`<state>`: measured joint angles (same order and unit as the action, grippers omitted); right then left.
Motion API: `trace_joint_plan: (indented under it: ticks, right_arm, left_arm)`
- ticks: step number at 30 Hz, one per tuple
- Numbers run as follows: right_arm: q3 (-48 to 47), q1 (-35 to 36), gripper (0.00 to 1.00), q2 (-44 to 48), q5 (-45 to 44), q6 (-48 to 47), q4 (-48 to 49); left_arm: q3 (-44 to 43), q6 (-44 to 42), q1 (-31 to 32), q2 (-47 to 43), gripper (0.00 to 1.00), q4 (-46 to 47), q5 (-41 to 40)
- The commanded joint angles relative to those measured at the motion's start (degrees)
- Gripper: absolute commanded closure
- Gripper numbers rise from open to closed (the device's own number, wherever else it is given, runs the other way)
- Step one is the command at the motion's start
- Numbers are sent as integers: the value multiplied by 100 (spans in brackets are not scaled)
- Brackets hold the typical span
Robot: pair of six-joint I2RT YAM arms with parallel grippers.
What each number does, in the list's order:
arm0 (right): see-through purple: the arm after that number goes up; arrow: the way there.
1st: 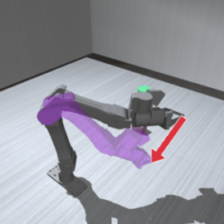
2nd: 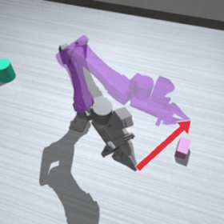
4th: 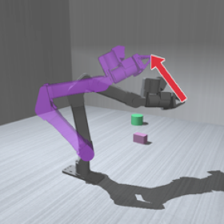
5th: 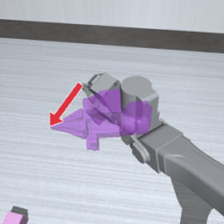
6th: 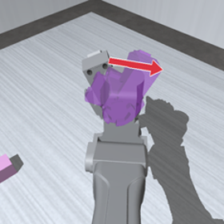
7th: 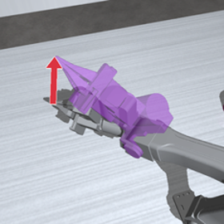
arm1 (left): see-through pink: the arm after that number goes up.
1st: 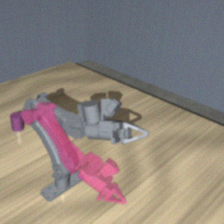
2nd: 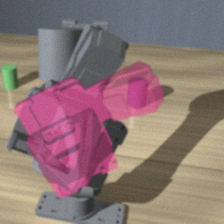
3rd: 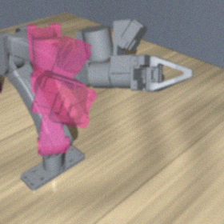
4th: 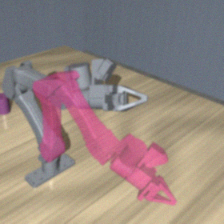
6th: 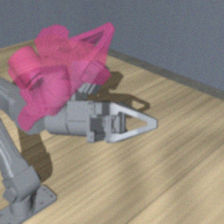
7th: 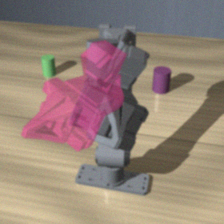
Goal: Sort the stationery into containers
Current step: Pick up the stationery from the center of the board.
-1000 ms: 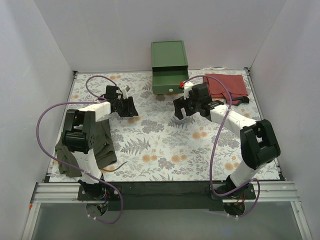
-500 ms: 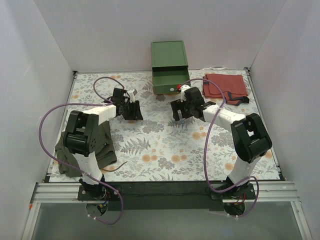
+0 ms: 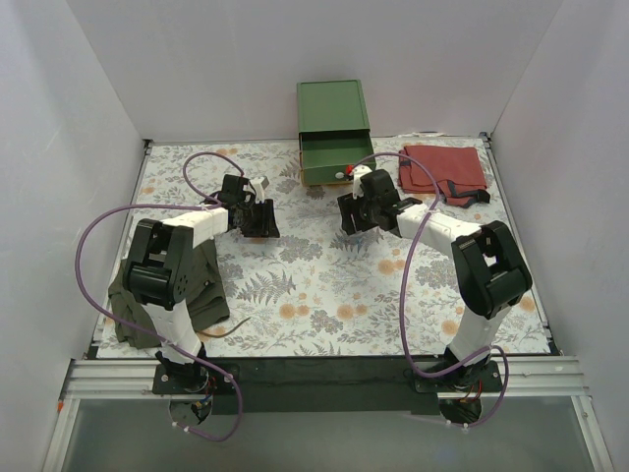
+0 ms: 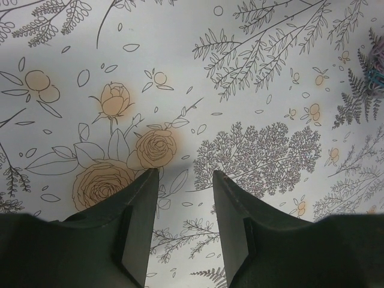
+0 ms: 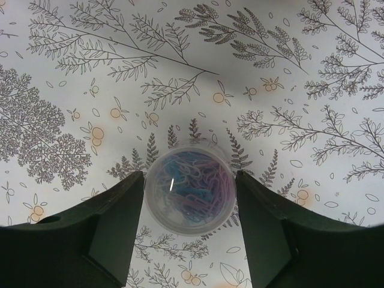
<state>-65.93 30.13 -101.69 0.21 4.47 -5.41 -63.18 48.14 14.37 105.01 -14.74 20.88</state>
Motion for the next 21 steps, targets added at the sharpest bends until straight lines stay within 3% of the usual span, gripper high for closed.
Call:
trace_joint_plan:
  ticks: [1,6,14,16,21]
  right_arm:
    - [-166,46,33,96,-196,-51,-109]
    - [1,89,21,264,-425,-174,-153]
    - [63,90,62,430,-223,-315,-153]
    - [2,90,69,544,-144,-368,-250]
    - [-306,90,71,1229,127,-850,-1108]
  left_arm:
    - [-72,-86,-13,-279,59,94,-111]
    - [-72,-77,-13,-279,59,86,-120]
    - [-116,-50,-13,-279,59,94,-155]
    - [-116,-59,-13,-288,59,86,-172]
    - [-142,-94,-22,-315,59,68,-190]
